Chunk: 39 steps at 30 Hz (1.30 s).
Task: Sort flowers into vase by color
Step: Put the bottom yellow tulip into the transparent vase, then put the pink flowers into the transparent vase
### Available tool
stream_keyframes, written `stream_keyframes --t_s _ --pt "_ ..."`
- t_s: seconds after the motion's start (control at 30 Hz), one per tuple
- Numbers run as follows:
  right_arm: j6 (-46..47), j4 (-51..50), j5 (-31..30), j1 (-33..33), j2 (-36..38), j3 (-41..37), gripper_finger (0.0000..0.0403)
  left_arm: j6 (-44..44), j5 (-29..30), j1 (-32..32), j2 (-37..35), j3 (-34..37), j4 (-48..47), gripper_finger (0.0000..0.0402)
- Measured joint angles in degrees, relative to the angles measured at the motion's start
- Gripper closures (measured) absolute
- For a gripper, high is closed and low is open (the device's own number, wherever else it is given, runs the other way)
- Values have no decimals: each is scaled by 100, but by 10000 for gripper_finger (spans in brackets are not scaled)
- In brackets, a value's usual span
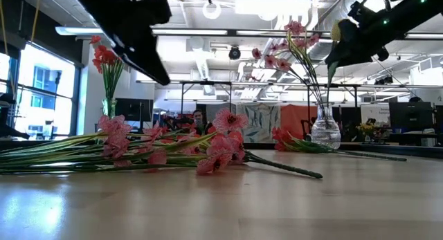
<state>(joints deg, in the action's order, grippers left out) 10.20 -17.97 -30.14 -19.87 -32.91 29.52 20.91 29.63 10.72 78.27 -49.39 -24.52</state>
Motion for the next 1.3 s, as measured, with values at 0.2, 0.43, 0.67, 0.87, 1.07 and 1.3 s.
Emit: stream_keyframes --t_s 0.2,0.43,0.67,0.87,1.07,1.3 --pt "-254 97 5 375 58 -4 188 510 -833 219 -467 -149 -515 302" --pt "-1130 570 1379 707 413 -4 188 666 -1516 620 -567 -501 -838 302" --pt "-1637 1329 3522 1172 282 -525 188 2599 -2598 1028 -561 -595 -2549 302" --pt "-1524 3647 3934 1657 -1 -1794 188 3555 -3041 1790 -546 -394 -2914 302" --pt "-1321 5830 3588 1999 -190 -2883 188 3712 -3028 2495 -544 165 -1398 302" --pt "-1304 5860 3793 2287 -240 -2850 188 3131 -2059 2888 -538 905 -118 302"
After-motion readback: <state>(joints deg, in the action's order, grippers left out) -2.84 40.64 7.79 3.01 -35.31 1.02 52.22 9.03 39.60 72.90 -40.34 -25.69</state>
